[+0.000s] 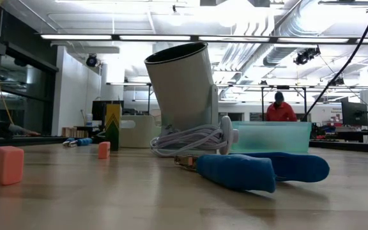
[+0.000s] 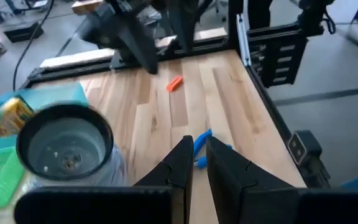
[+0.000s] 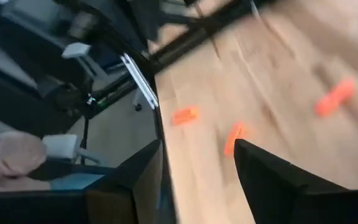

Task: Pick & Place School Supplies
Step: Put the yellow crayon box into the blue bin

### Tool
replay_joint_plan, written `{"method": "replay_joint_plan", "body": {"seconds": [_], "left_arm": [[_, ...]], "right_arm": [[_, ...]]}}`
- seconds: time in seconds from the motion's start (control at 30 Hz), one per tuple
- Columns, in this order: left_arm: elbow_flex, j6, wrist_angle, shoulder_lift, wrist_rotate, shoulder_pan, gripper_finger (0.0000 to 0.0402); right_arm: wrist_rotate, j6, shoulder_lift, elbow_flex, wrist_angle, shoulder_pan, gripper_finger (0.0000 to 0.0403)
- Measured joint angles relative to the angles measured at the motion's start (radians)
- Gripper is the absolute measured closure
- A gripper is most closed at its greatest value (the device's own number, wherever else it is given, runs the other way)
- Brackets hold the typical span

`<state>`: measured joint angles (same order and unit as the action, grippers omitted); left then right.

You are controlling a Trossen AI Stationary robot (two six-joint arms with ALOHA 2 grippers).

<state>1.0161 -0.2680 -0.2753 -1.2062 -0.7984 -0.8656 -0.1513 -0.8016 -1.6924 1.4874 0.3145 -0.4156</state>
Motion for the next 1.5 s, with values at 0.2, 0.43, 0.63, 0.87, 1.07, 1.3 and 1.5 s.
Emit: {"method": "replay_joint_plan", "body": {"seconds": [0.2,0.43,0.63,0.87,1.07,1.3,1.5], "left_arm": [[-0.15,-0.037,0.07,0.116,-0.02,0.025,0.0362],[-0.241,-0.138,0.049,0.185,-0.149,0.043,0.0362],[-0.254,-0.311,-0.096,0.255,-0.231,0.044,0.0362],[-0.254,-0.526,-0.311,0.291,-0.257,0.089,0.0362],[-0.254,-0.364,-0.355,0.291,-0.036,0.273,0.0362],[-0.253,0.105,-0.245,0.3,0.233,0.515,0.0362],[-0.253,0.321,-0.197,0.289,0.313,0.688,0.0362]], "right_arm": [[0.08,0.266,0.0,0.0,-0.03,0.144,0.0214],[0.238,0.407,0.0,0.0,-0.091,0.351,0.0214],[0.34,0.539,-0.001,0.0,-0.2,0.471,0.0214],[0.426,0.611,0.0,0.0,-0.295,0.548,0.0214],[0.482,0.675,0.0,0.0,-0.22,0.599,0.0214],[0.58,0.694,0.001,0.0,-0.103,0.615,0.0214],[0.672,0.698,0.033,0.0,-0.028,0.619,0.0214]]}}
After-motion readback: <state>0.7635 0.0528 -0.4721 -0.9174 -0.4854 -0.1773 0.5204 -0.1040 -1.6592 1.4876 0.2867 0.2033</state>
